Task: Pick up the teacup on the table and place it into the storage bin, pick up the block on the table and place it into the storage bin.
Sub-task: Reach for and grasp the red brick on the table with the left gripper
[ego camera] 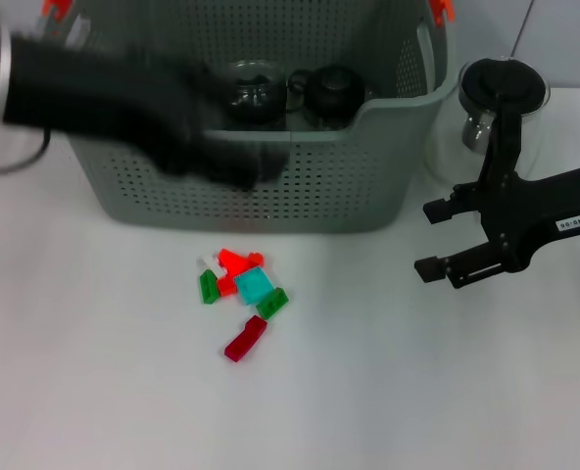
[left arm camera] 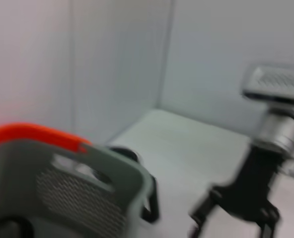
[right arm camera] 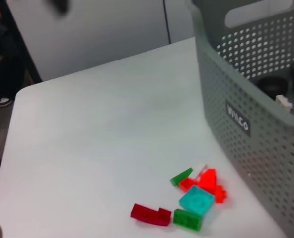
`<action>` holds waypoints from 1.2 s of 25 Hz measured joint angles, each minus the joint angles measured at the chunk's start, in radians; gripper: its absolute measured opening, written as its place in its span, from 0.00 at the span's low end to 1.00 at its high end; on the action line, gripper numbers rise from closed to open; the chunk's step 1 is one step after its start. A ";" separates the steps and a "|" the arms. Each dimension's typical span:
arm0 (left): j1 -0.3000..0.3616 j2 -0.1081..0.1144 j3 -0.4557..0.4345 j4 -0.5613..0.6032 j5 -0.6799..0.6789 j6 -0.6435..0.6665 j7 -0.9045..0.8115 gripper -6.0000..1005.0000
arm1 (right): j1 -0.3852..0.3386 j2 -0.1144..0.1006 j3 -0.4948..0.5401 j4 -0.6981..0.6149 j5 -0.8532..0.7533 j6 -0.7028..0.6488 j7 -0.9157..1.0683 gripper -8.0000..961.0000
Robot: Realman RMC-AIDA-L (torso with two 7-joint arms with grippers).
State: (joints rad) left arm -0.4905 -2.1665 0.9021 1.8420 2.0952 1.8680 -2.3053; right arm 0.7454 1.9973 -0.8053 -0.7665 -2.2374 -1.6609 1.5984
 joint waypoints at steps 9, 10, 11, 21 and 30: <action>0.052 -0.006 0.056 -0.132 0.016 0.027 0.100 0.95 | 0.001 0.009 0.003 0.011 0.000 0.034 0.001 0.95; 0.048 -0.006 0.056 -0.160 0.022 0.020 0.113 0.95 | 0.002 0.009 0.003 0.012 0.001 0.035 0.001 0.95; 0.045 -0.005 0.055 -0.187 0.026 0.013 0.124 0.95 | 0.002 0.010 0.003 0.012 0.001 0.037 0.002 0.95; 0.047 -0.003 0.048 -0.424 0.079 -0.086 0.291 0.95 | 0.005 0.013 0.011 0.016 0.002 0.041 0.008 0.95; 0.042 0.000 0.043 -0.618 0.153 -0.241 0.413 0.94 | 0.005 0.021 0.011 0.016 0.003 0.037 0.008 0.95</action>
State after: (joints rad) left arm -0.4481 -2.1668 0.9448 1.2238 2.2484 1.6268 -1.8926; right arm 0.7501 2.0183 -0.7939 -0.7501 -2.2348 -1.6238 1.6061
